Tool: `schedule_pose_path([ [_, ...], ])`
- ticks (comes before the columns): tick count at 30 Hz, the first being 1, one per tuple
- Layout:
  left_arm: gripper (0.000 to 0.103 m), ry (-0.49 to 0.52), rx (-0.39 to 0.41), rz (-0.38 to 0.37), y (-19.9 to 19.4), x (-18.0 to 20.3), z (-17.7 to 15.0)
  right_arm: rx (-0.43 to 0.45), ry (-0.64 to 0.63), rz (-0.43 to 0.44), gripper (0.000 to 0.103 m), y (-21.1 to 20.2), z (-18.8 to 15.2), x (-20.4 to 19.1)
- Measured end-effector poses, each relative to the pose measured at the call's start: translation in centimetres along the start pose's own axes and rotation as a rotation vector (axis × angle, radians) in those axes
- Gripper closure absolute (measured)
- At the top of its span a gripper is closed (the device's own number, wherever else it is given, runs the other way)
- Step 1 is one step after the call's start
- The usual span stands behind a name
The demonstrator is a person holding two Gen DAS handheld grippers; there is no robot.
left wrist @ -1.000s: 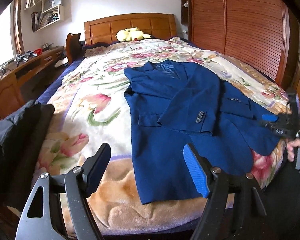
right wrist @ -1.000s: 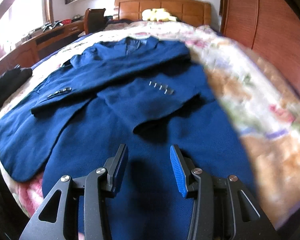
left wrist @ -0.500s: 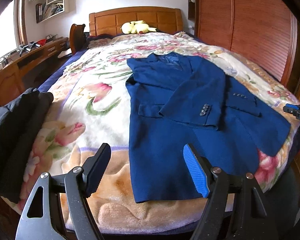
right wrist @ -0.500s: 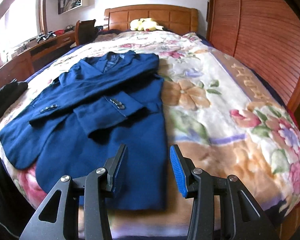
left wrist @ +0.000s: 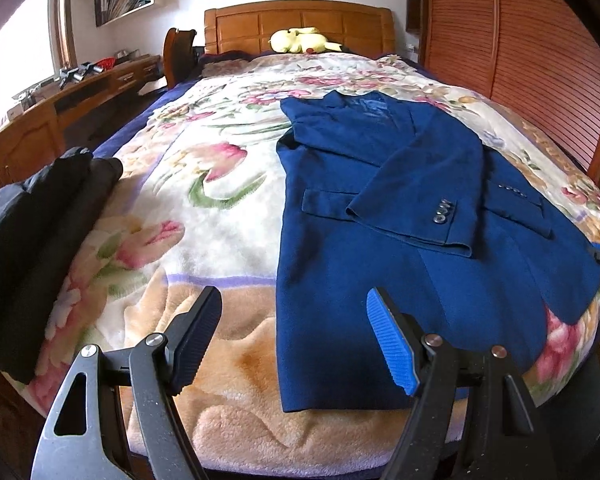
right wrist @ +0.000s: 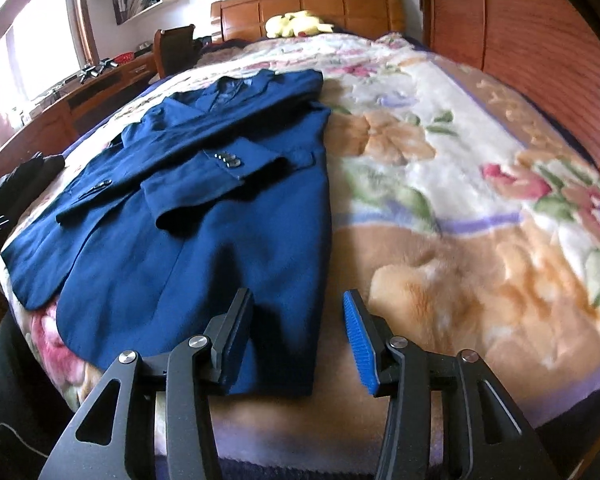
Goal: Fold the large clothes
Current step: 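Move both tools to the blazer hem on either side, then grasp the blazer hem with both tools and lift it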
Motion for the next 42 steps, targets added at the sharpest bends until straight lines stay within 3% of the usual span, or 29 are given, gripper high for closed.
schedule_pose_path([
  [4, 0.028, -0.037, -0.009, -0.011, 0.2, -0.6, -0.3, -0.026, 0.018, 0.037, 0.055, 0.1, 0.2, 0.3],
  [12, 0.051, -0.019, -0.052, -0.036, 0.6, -1.1, -2.5, -0.048, 0.01, 0.079, 0.055, 0.8, -0.5, -0.4],
  [15, 0.052, -0.006, -0.066, -0.057, 1.1, -1.1, -3.2, -0.051, 0.016, 0.079, 0.062, 1.0, -0.6, -0.6],
  [18, 0.052, -0.014, -0.052, -0.082, 1.1, -1.0, -3.2, -0.048, 0.034, 0.072, 0.062, 1.0, -0.7, -0.5],
  [23, 0.074, -0.003, -0.033, -0.151, 1.2, 0.2, -3.1, -0.061, 0.076, 0.064, 0.063, 1.0, -0.6, -0.5],
  [27, 0.095, -0.012, -0.02, -0.155, 0.5, 0.1, -3.0, -0.072, 0.05, 0.044, 0.085, 0.7, -0.5, -1.5],
  [28, 0.098, -0.019, -0.012, -0.148, 0.1, -0.1, -2.8, -0.066, 0.047, 0.017, 0.092, 0.5, -0.2, -1.5],
  [30, 0.098, -0.022, 0.026, -0.164, -1.2, -0.2, -1.9, -0.037, 0.044, 0.043, 0.095, -0.6, 0.6, -2.0],
  [42, 0.1, 0.044, 0.286, -0.171, -11.6, 1.2, 6.2, 0.234, -0.003, 0.099, 0.101, -12.1, 6.2, -6.3],
])
Point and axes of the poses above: each gripper's, at about its wrist camera, not at the fingertips, and y roughly the way its jaws point, x to its right, z to its top, the point moved 5 cm from there along y, roughly the way its jaws point, and after that the axes turned 13 degrees about y, right-handed, at the moved point
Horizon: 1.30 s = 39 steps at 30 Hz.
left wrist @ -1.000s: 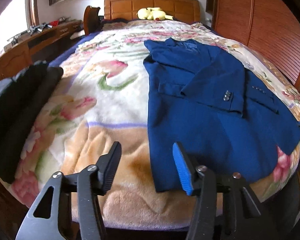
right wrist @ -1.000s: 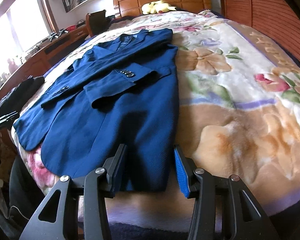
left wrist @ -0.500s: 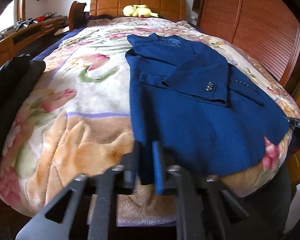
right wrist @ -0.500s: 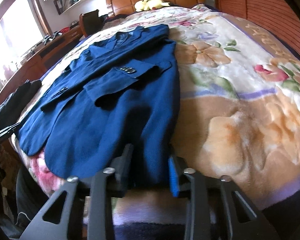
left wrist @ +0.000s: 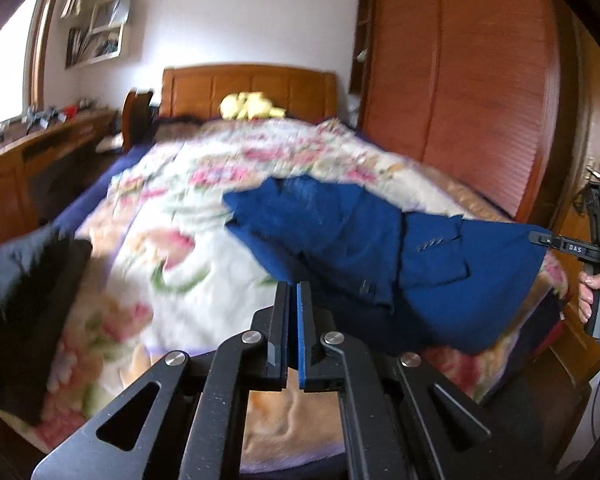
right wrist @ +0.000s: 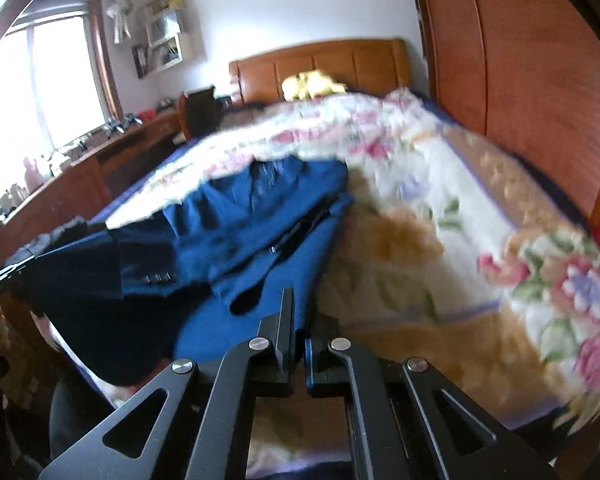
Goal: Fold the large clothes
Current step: 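Grasp the blazer hem with both tools and lift it, then fold the hem over toward the collar with both tools and release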
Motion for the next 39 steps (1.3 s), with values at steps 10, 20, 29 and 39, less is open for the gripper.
schedule_pose_path([
  [10, 0.1, 0.094, 0.126, 0.007, -6.6, 1.4, 6.5, 0.165, -0.081, 0.117, 0.101, -10.6, 2.5, -4.3],
  [20, 0.1, 0.141, 0.23, -0.001, -12.0, 1.0, 11.3, 0.309, -0.163, 0.129, 0.101, -21.1, 3.5, -6.0],
  [29, 0.1, 0.14, 0.239, 0.054, -10.6, -1.1, 13.1, 0.321, -0.166, 0.087, 0.101, -20.4, 3.3, -4.5],
  [39, 0.1, 0.069, 0.062, 0.089, 1.3, -4.6, 11.4, 0.094, -0.172, -0.02, 0.101, -6.9, 3.3, -3.6],
])
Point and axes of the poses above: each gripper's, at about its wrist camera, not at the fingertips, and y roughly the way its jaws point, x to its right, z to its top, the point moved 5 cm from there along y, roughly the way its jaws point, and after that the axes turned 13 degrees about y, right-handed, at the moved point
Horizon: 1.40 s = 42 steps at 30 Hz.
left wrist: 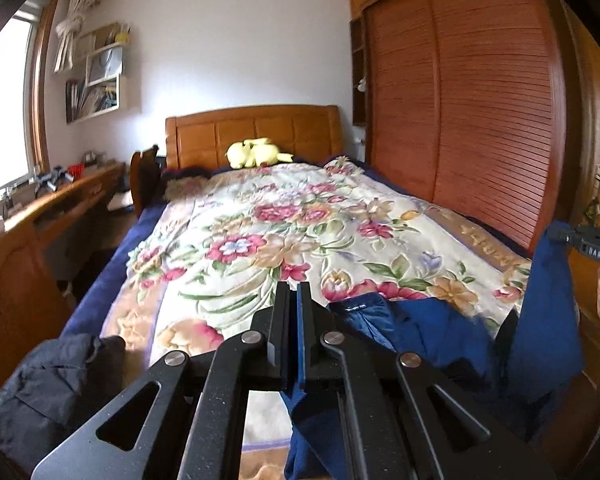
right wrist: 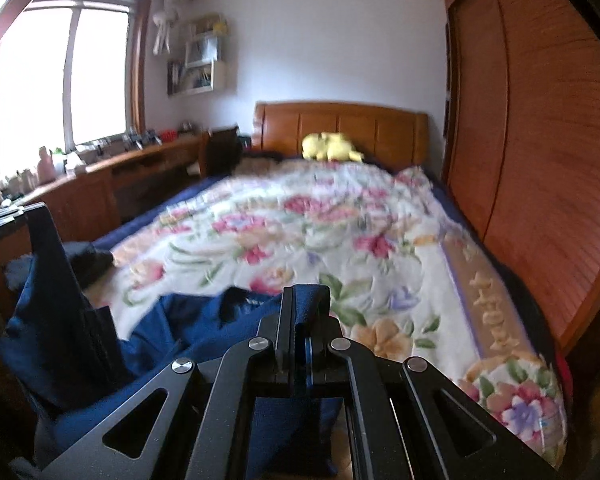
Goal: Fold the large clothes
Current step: 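Fold the hem over toward the collar with both tools and release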
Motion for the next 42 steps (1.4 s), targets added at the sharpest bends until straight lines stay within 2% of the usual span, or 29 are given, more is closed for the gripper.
schedule_pose_path([
  [4, 0.1, 0.003, -0.017, -0.011, 1.8, 0.5, 0.3, -0.019, -0.004, -0.009, 0.101, 1.6, 0.2, 0.2],
  [10, 0.1, 0.023, -0.039, -0.027, 5.4, 0.2, 2.1, -0.034, 0.004, -0.014, 0.1, 2.8, 3.5, 0.6],
  [19, 0.1, 0.024, -0.108, -0.046, 12.3, 0.1, 2.7, -0.084, -0.008, -0.032, 0.1, 8.9, 5.2, 1.6],
  [25, 0.1, 0.007, -0.163, -0.057, 16.4, -0.2, 1.2, -0.163, 0.031, -0.044, 0.1, 13.6, 3.6, 2.5],
  [30, 0.099, 0.023, -0.179, -0.074, 17.5, 0.2, -0.4, -0.241, 0.041, -0.087, 0.097, 16.0, 1.6, 2.4],
  [32, 0.096, 0.029, -0.185, -0.087, 17.5, 0.6, -1.2, -0.248, 0.045, -0.083, 0.093, 16.1, 1.1, 2.2],
  [36, 0.078, 0.016, -0.179, -0.12, 16.9, 1.4, -3.1, -0.222, 0.026, -0.083, 0.066, 16.0, 0.6, 1.3],
  [37, 0.071, 0.01, -0.18, -0.129, 16.7, 1.5, -3.6, -0.219, 0.021, -0.085, 0.062, 15.9, 0.3, 0.9],
  [39, 0.065, -0.003, -0.19, -0.148, 16.2, 1.9, -4.7, -0.229, 0.014, -0.068, 0.06, 16.2, -0.7, 0.4],
  [41, 0.055, -0.017, -0.221, -0.164, 15.9, 2.2, -6.1, -0.243, 0.002, -0.035, 0.059, 16.0, -1.8, -0.6],
  [42, 0.044, -0.024, -0.227, -0.17, 15.8, 2.3, -6.7, -0.253, -0.006, -0.023, 0.059, 16.0, -2.4, -0.9],
])
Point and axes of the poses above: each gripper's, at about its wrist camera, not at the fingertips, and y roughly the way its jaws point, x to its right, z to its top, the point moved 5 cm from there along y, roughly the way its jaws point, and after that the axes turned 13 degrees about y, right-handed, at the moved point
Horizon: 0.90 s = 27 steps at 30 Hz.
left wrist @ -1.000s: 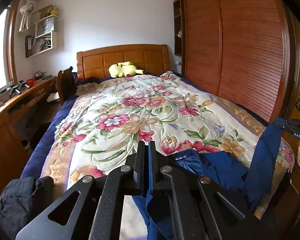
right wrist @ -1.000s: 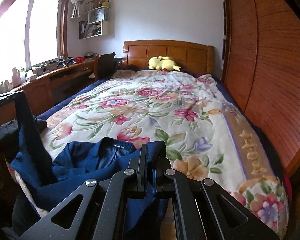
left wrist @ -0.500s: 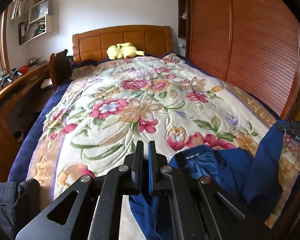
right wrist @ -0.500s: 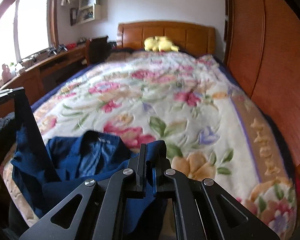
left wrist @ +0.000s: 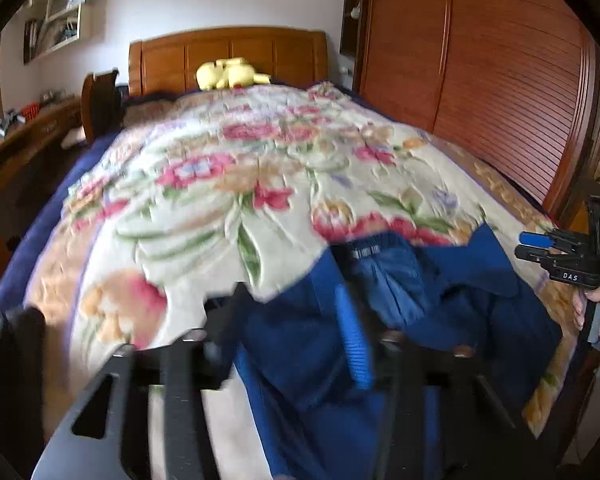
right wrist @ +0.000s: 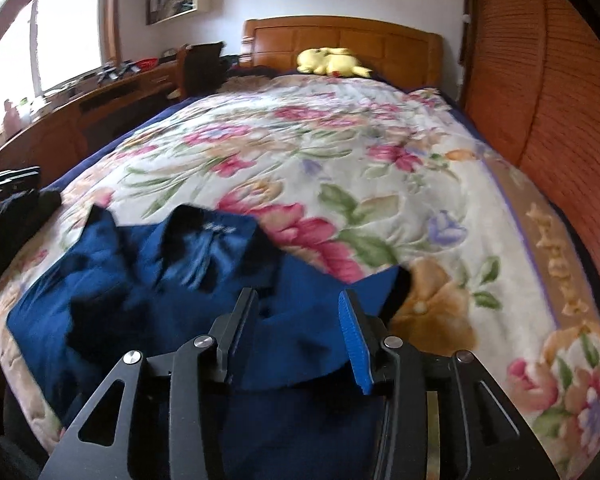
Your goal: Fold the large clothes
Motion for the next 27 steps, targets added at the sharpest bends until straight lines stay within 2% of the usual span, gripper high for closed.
schedule_pose_path([
  [1, 0.036, -0.01, -0.004, -0.008, -0.1, 0.2, -0.7, -0.013, -0.017, 0.015, 0.059, 0.0, -0.6, -0.7],
  [2, 0.034, -0.017, -0.011, -0.015, -0.1, 0.4, -1.3, -0.024, -0.033, 0.028, 0.059, 0.2, -1.1, -1.2],
  [6, 0.034, -0.048, -0.04, -0.011, -0.5, 0.9, -4.1, -0.06, -0.097, 0.031, 0.058, 1.0, -2.3, -2.5],
  [12, 0.033, -0.056, -0.079, 0.012, -1.0, 1.5, -7.0, -0.093, -0.112, 0.064, 0.056, 1.1, -2.6, -3.4],
  [16, 0.033, -0.048, -0.091, 0.019, -1.5, 1.8, -8.3, -0.147, -0.173, 0.006, 0.055, 2.9, -3.2, -3.0],
  [20, 0.033, -0.053, -0.098, 0.018, -1.9, 2.1, -9.2, -0.191, -0.245, -0.137, 0.055, 5.8, -3.0, -1.1],
  [21, 0.033, -0.052, -0.098, 0.02, -1.9, 2.1, -9.3, -0.193, -0.247, -0.139, 0.056, 6.4, -2.5, -0.6],
  [22, 0.033, -0.052, -0.099, 0.022, -2.0, 2.1, -9.4, -0.187, -0.25, -0.14, 0.073, 7.0, -1.8, -0.2],
  [24, 0.033, -0.051, -0.099, 0.026, -2.1, 2.1, -9.5, -0.193, -0.252, -0.147, 0.09, 8.4, -0.3, 0.2],
  [27, 0.033, -0.052, -0.091, 0.035, -2.5, 2.0, -9.4, -0.162, -0.217, -0.152, 0.093, 10.0, 3.1, 0.4],
])
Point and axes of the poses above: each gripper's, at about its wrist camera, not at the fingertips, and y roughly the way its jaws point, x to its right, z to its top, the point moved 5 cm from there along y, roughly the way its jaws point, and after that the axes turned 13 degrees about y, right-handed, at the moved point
